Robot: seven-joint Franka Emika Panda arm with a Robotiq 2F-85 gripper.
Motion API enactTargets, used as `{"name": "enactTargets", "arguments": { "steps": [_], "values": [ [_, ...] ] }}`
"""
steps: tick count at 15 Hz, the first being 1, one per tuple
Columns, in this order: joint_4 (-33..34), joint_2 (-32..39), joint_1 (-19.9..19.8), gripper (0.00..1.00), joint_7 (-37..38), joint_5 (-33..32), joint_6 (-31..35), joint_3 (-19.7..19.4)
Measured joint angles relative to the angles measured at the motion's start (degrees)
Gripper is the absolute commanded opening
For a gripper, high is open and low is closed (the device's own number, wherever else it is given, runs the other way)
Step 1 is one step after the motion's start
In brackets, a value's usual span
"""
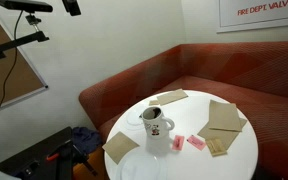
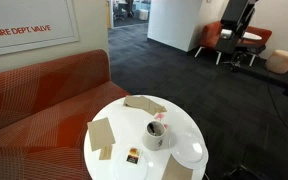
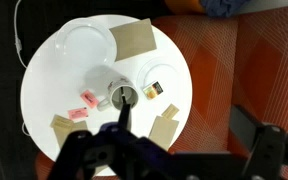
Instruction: Take the pen out of the mug and put it on the table
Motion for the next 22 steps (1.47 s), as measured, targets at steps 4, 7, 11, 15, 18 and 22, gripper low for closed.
{"name": "enactTargets", "arguments": {
  "steps": [4,7,11,15,18,22],
  "values": [
    [0.0,0.0,0.0,1.0,0.0,0.0,0.01,0.0],
    [-0.01,0.0,-0.16,1.0,0.0,0.0,0.01,0.17],
    [-1.16,-0.02,-0.93,1.0,0.17,-0.09,2.59,1.47],
    [-6.2,0.01,-1.08,1.0,1.6,-0.44,13.27,4.18],
    [-10.84,0.3,-1.04,1.0,3.9,-0.47,22.34,6.65],
    [-15.15,2.07,-0.98,1.0,5.18,-1.01,30.7,8.62]
  ]
}}
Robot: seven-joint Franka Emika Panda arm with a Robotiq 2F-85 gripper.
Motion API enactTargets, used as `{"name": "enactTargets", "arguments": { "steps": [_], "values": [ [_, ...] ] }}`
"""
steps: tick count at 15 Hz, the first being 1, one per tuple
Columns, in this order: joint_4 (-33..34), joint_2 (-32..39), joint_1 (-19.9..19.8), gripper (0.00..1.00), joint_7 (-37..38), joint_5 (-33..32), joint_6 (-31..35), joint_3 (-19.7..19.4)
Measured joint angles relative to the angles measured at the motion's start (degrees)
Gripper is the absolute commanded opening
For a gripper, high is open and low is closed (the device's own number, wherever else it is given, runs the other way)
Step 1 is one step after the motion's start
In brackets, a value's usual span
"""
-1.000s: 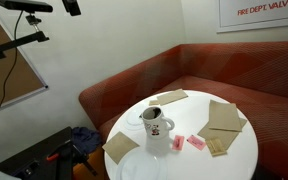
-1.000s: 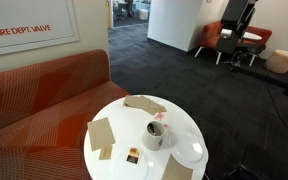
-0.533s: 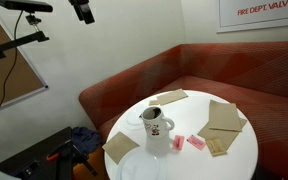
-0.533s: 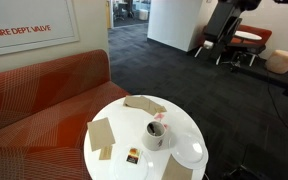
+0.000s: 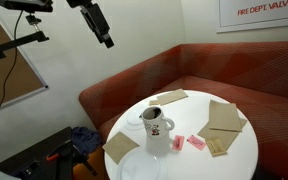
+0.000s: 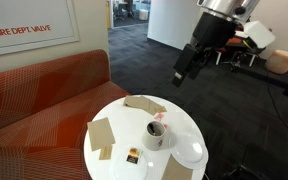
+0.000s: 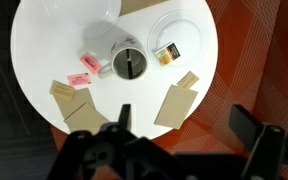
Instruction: Take the pen out of the mug and put it on the table
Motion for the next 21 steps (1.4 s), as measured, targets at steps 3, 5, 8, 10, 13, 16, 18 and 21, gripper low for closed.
{"name": "enactTargets", "arguments": {
  "steps": [3,5,8,10,13,16,18,21],
  "values": [
    [-1.83,2.64,0.0,1.0,0.8,-2.0,3.87,0.8],
    [-2.53,4.86,0.07,1.0,0.94,-3.59,6.1,1.23],
    [-2.85,8.46,0.26,1.0,0.93,-5.42,9.08,1.49],
    [-2.86,10.63,0.25,1.0,0.87,-6.31,10.63,1.5],
    [-2.97,13.4,0.2,1.0,0.85,-7.76,13.43,1.5],
    [-3.96,15.78,-0.03,1.0,0.89,-10.04,17.96,1.42],
    [-4.95,17.25,-0.37,1.0,0.89,-11.4,21.21,1.35],
    [-6.1,19.15,-0.66,0.93,0.88,-11.99,24.28,1.19]
  ]
}}
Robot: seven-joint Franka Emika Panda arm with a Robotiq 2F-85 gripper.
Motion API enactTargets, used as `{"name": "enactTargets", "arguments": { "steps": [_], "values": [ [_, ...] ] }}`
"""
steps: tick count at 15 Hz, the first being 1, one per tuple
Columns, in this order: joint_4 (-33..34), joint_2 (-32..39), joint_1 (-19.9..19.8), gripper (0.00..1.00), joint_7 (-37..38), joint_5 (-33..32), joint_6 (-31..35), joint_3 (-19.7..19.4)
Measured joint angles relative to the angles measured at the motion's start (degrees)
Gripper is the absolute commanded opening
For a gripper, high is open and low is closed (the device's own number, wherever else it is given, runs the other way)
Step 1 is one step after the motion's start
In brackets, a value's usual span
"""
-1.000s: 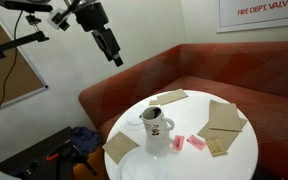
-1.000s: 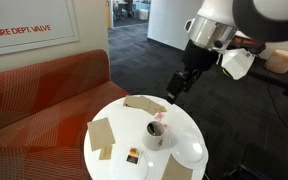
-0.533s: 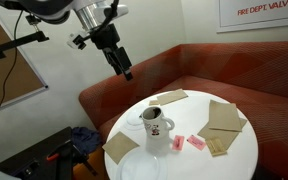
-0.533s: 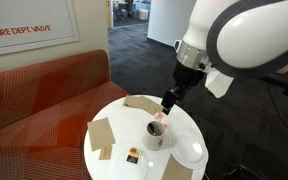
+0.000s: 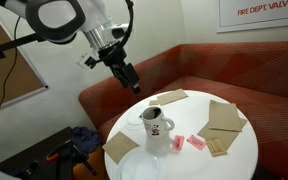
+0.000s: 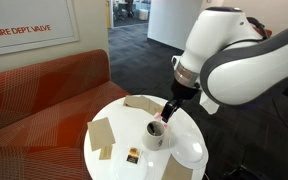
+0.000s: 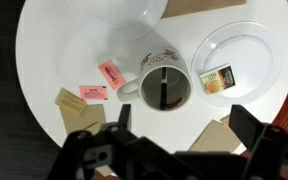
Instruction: Take the pen out of the mug and put it on the table
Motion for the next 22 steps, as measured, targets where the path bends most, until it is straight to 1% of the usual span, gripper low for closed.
{"name": "enactTargets", "arguments": {
  "steps": [2,4,6,7,9,11,13,14,15,16,17,18,19,22],
  "values": [
    [-0.44,1.07,-0.03,0.74,-0.05,0.0,0.81,-0.08],
    [-0.72,2.01,-0.06,0.58,-0.06,0.0,1.23,-0.11],
    [-0.84,2.97,-0.1,0.56,-0.06,0.0,1.51,-0.15],
    [-0.85,3.46,-0.13,0.59,-0.06,0.0,1.7,-0.18],
    [-0.85,4.52,-0.17,0.58,-0.06,-0.01,2.34,-0.33],
    [-0.83,5.69,-0.2,0.54,-0.06,-0.01,3.14,-0.42],
    [-0.76,7.05,-0.21,0.48,-0.05,-0.05,4.34,-0.47],
    [-0.62,7.8,-0.21,0.43,-0.05,-0.1,4.89,-0.51],
    [-0.41,8.6,-0.21,0.41,-0.05,-0.15,5.33,-0.55],
    [-0.15,9.43,-0.21,0.42,-0.03,-0.26,5.86,-0.61],
    [0.16,10.22,-0.21,0.39,-0.03,-0.35,6.27,-0.66],
    [0.6,11.01,-0.21,0.42,-0.02,-0.37,6.51,-0.69],
    [1.09,11.78,-0.21,0.41,-0.01,-0.44,6.71,-0.73],
    [2.97,13.94,-0.19,0.43,0.0,-0.45,6.91,-0.74]
  ]
}}
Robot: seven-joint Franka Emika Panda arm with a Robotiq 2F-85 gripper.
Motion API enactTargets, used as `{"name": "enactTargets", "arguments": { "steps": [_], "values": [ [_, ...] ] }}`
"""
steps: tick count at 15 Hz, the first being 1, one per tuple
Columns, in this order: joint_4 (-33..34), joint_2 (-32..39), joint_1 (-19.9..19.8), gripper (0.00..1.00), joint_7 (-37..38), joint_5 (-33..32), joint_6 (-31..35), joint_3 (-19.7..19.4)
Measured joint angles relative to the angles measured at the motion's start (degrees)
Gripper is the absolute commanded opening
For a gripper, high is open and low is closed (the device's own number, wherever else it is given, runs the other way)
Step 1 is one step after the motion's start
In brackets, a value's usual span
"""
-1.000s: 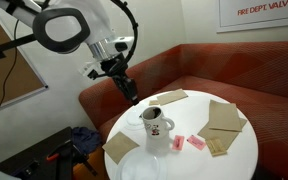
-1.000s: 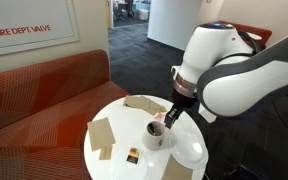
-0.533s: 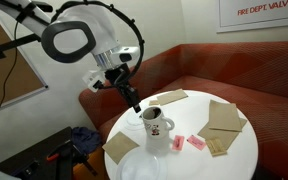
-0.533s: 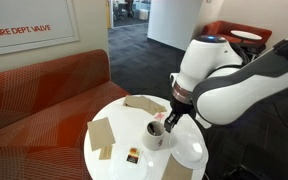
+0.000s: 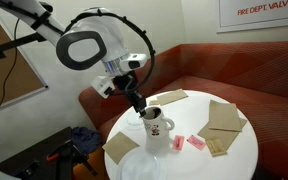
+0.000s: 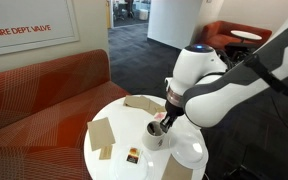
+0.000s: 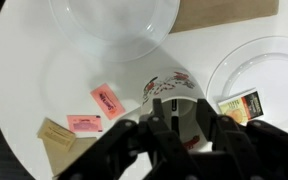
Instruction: Take the pen out of the mug and put it on the table
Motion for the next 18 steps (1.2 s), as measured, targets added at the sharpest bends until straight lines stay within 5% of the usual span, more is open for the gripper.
{"name": "enactTargets", "arguments": {
  "steps": [18],
  "values": [
    [7.73,9.83,0.35,0.37,0.04,0.1,4.78,1.43]
  ]
}}
